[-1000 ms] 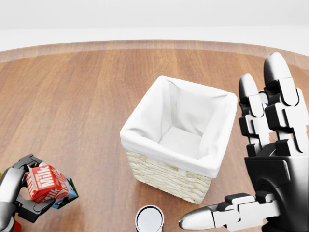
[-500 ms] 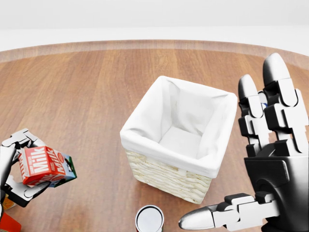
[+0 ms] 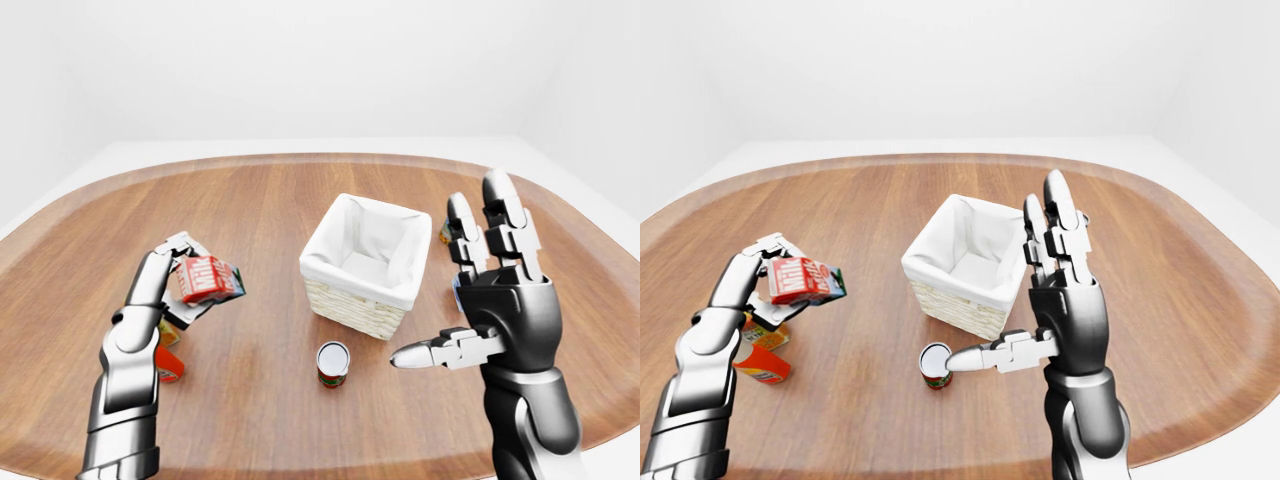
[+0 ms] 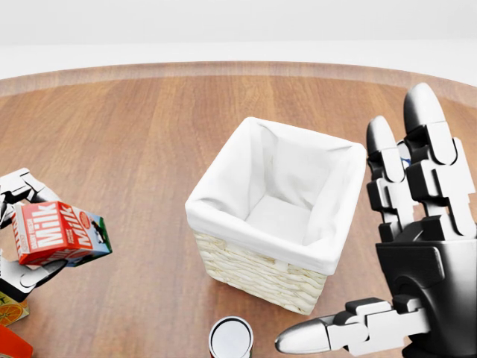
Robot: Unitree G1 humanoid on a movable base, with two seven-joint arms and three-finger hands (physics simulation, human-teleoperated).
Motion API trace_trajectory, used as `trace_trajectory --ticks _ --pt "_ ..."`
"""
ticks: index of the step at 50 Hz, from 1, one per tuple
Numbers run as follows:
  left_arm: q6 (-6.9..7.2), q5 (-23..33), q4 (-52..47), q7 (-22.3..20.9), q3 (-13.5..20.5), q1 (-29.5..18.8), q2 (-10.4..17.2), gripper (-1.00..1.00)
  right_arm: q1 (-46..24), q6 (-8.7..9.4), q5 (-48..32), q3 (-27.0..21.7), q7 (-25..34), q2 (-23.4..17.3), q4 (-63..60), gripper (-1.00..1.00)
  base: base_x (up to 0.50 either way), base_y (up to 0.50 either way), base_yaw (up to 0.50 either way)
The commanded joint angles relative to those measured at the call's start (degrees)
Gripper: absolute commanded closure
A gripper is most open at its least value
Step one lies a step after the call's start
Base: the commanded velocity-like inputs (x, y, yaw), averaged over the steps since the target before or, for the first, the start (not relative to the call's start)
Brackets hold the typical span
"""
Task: Pick the milk and place it in the basket.
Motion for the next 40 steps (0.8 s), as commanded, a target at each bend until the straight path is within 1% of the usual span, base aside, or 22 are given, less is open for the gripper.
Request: trace_trajectory --ticks 1,8,16,21,31,40 --pt "1.75 -4.2 -8.5 -1.2 1.4 -1.1 0.3 1.00 -0.1 0.00 0.0 0.1 -0.1 0.0 0.0 -1.00 0.00 0.00 0.00" --pt "1.75 -3.1 -11.4 -2.6 1.2 -1.8 0.5 1.00 -0.1 0.00 0.0 0.1 -0.1 0.0 0.0 -1.00 0.00 0.00 0.00" --pt "1.75 -3.6 -15.4 -4.1 2.0 -3.7 1.4 1.00 0.0 0.00 0.2 -0.1 0.0 0.0 -0.3 -1.00 0.00 0.00 0.00" --pt "1.75 -2.5 -15.5 -4.5 1.5 -3.8 1.5 1.00 -0.1 0.00 0.1 -0.1 0.0 0.0 0.2 -1.00 0.00 0.00 0.00" --pt "1.75 -2.0 -20.4 -6.5 2.1 -5.0 2.3 1.00 0.0 0.00 0.1 -0.1 0.0 0.0 0.0 -1.00 0.00 0.00 0.00" --pt "1.75 -1.4 -23.9 -7.7 2.1 -5.1 2.1 1.00 0.1 0.00 -0.1 0.1 0.0 0.0 -0.1 -1.00 0.00 0.00 0.00"
